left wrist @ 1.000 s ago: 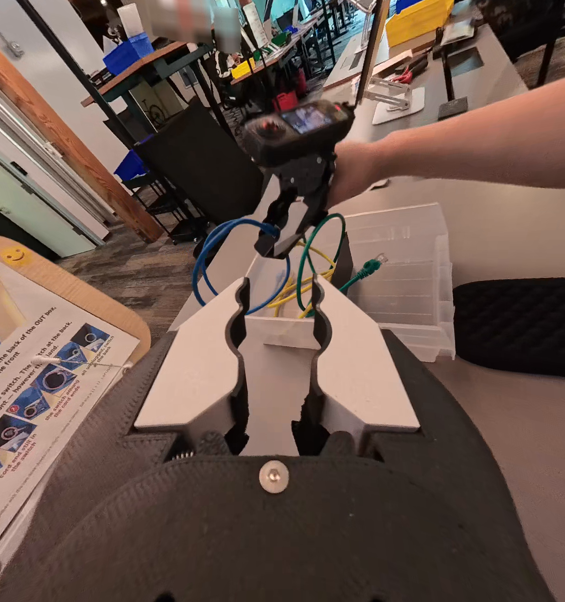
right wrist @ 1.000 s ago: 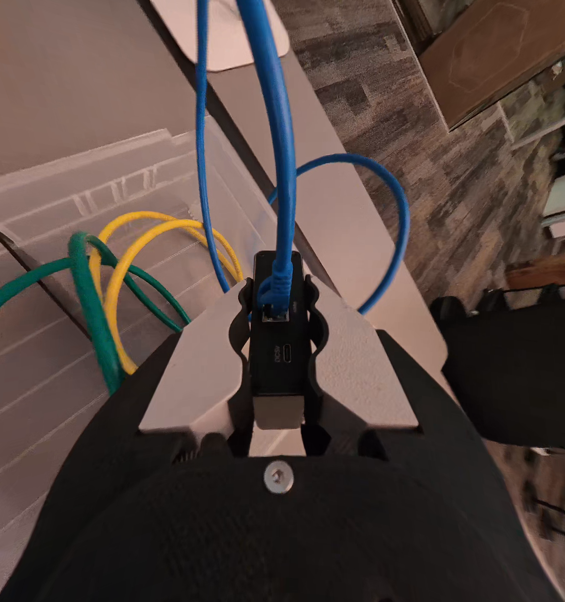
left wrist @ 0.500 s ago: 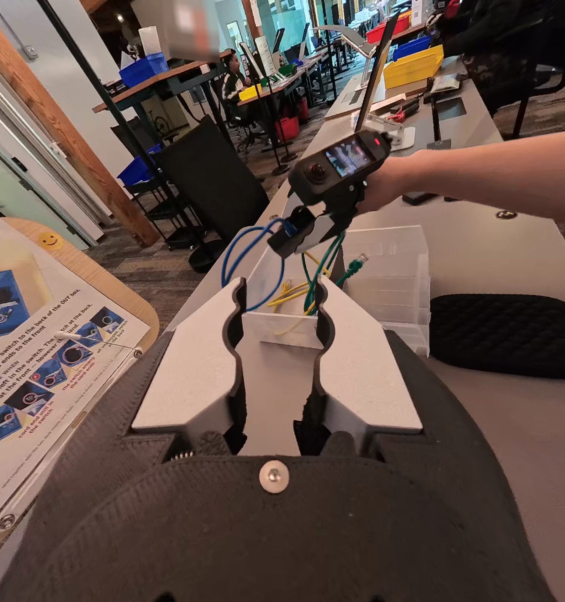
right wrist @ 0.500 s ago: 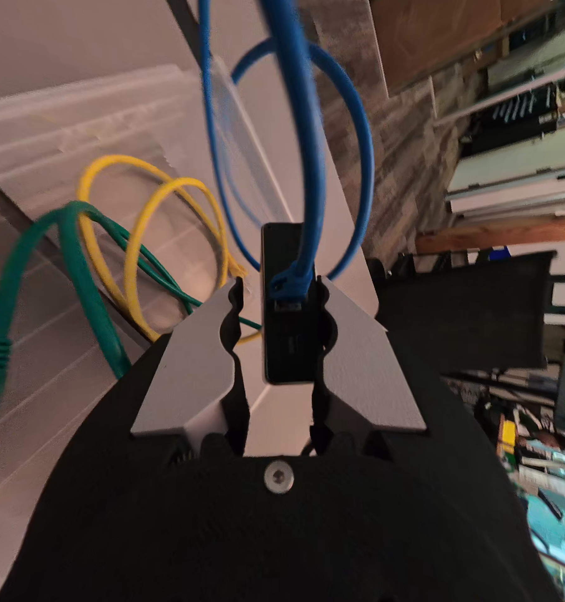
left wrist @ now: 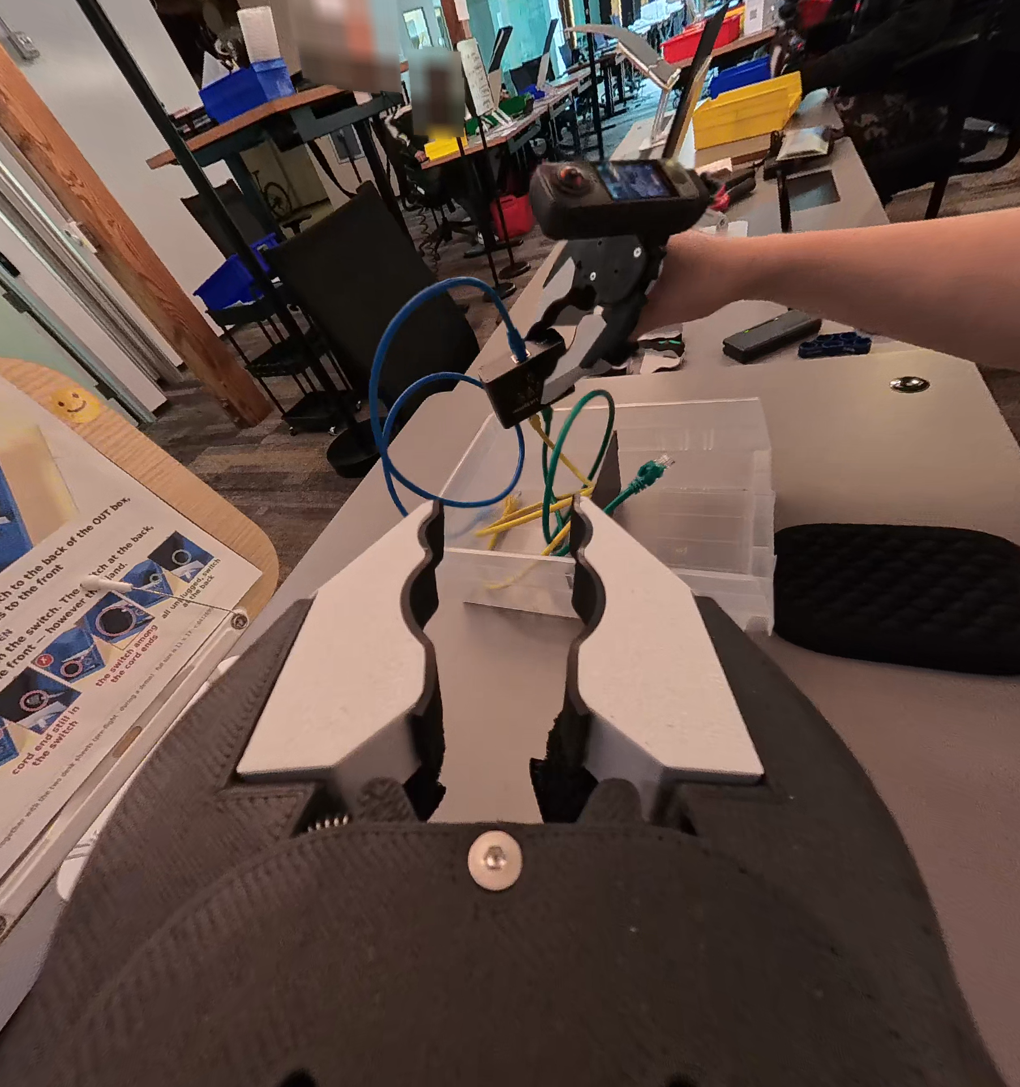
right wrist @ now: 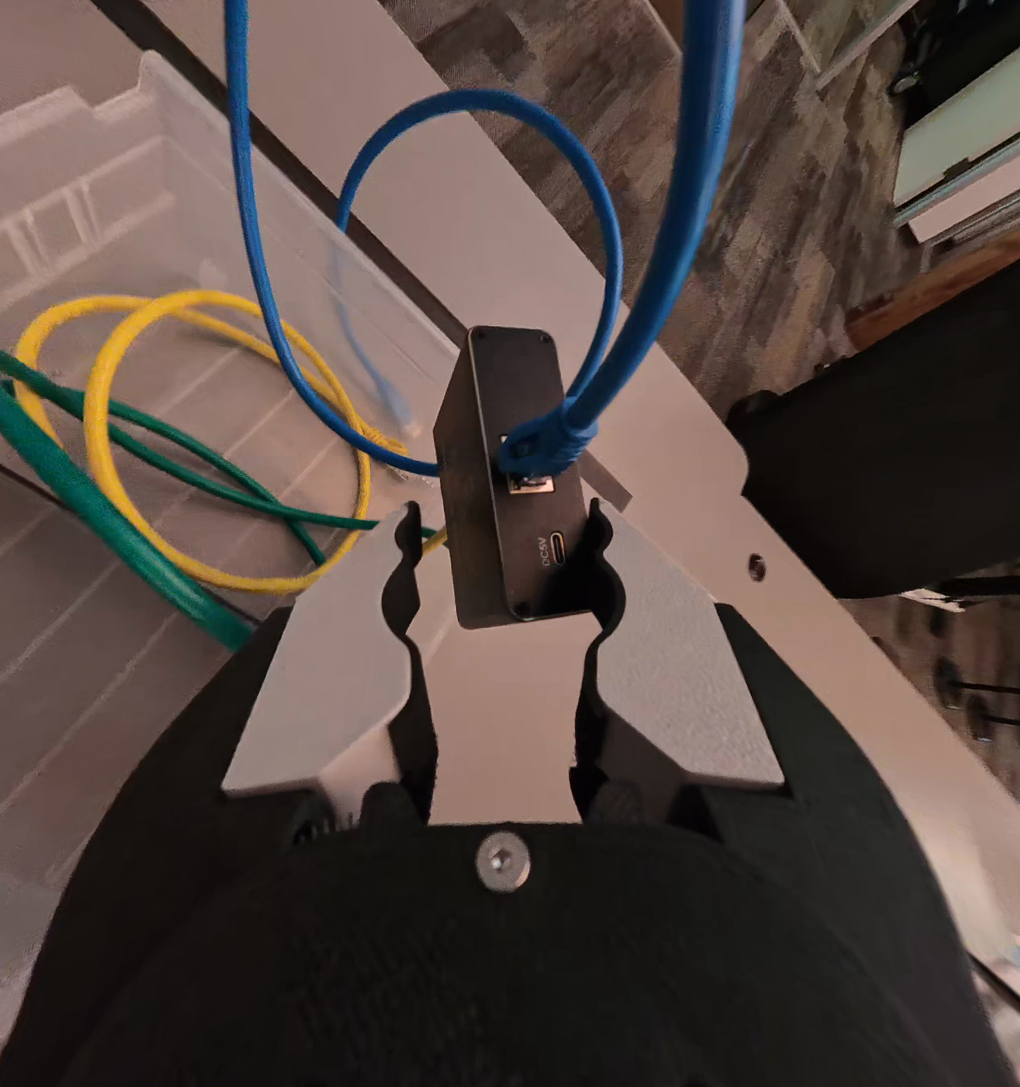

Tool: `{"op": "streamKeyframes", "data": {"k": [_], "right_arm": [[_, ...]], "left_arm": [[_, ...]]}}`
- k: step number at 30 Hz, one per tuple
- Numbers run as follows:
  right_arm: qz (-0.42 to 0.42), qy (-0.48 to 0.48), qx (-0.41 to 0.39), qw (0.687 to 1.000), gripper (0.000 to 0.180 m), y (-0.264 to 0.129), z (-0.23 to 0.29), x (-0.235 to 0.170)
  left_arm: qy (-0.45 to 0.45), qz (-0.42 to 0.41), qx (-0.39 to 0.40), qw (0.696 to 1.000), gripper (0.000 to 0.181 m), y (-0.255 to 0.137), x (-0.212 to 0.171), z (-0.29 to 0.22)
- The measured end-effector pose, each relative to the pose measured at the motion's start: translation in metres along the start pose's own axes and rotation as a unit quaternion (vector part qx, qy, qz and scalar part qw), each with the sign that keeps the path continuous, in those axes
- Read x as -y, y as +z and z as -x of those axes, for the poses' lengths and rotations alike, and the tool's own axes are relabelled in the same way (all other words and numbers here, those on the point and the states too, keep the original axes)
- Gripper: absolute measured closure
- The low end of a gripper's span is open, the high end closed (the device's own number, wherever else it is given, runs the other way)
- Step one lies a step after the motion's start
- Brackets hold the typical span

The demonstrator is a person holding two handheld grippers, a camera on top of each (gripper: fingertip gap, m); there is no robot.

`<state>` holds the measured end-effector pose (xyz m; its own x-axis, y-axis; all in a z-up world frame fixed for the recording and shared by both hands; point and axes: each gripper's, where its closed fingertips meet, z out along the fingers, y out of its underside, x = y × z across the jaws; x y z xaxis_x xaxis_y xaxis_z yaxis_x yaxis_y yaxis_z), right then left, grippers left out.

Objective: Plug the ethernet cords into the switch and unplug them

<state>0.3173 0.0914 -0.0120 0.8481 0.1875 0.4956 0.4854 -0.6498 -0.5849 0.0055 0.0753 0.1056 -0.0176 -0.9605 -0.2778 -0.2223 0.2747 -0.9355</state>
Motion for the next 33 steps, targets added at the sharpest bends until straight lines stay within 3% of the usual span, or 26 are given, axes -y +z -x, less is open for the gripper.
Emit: {"op": "streamKeyframes", "data": {"k": [2, 4, 10, 18, 27, 33], "right_arm": [[0.007, 0.01, 0.008, 1.0, 0.138, 0.011, -0.003, -0.002], [0.005, 0.003, 0.033, 0.999, 0.142, 0.022, 0.004, 0.001], [-0.029, -0.167, 0.067, 0.983, 0.144, 0.038, 0.033, 0.025], [0.094, -0.349, 0.102, 0.927, 0.146, 0.05, 0.072, 0.035], [0.202, -0.421, 0.109, 0.878, 0.148, 0.082, 0.112, 0.03], [0.22, -0.375, 0.12, 0.893, 0.132, 0.083, 0.119, 0.018]], "left_arm": [[0.001, 0.007, 0.0, 1.0, 0.139, 0.003, -0.003, 0.001], [0.003, 0.012, -0.001, 1.0, 0.139, 0.006, -0.005, 0.001], [0.005, 0.015, -0.004, 1.0, 0.139, 0.012, -0.007, 0.001], [0.012, 0.035, -0.006, 0.999, 0.14, 0.023, -0.014, 0.0], [0.031, 0.062, -0.003, 0.998, 0.14, 0.035, -0.02, -0.01], [0.03, 0.057, -0.004, 0.998, 0.14, 0.035, -0.017, -0.01]]}}
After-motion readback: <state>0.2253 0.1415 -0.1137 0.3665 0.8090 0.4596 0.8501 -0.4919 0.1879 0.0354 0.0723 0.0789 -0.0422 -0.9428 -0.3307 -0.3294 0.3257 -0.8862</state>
